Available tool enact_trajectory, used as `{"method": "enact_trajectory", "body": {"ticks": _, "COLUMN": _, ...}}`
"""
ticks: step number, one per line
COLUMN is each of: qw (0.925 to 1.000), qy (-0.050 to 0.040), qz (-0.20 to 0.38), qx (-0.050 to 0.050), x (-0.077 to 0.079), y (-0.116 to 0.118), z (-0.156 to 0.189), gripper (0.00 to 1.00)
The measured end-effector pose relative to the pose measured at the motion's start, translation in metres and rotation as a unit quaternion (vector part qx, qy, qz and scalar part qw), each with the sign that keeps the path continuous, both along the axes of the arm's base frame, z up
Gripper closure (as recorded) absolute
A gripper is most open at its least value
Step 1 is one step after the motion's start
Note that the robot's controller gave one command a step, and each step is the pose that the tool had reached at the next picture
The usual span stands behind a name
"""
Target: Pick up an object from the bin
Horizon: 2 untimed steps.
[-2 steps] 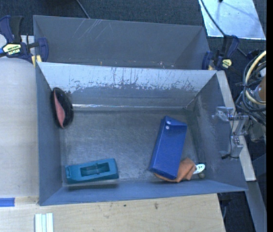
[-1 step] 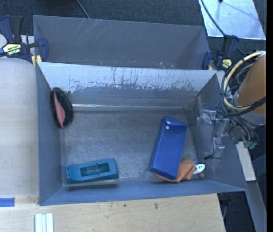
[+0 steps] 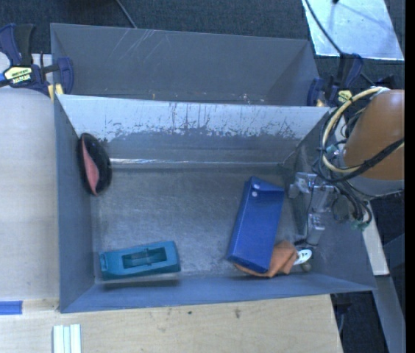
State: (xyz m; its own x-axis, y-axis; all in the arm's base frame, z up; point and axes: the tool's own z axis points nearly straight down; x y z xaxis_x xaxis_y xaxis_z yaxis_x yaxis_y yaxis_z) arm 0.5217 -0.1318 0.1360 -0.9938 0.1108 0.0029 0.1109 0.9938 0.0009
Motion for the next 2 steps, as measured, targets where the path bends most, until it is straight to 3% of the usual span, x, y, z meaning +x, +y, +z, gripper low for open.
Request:
{"method": "enact_trajectory", "body": {"ticks": 1, "qw": 0.9996, "qy": -0.0044, "qz": 0.029, "qx": -0.002, "x": 0.0068, "y": 0.0102, "z": -0.0500, "gripper": 1.00}}
{"method": "enact_trajectory", "body": {"ticks": 2, "qw": 0.9996, "qy": -0.0044, "qz": 0.029, "qx": -0.002, "x": 0.0068, "y": 0.0102, "z": -0.0499, "gripper": 1.00}}
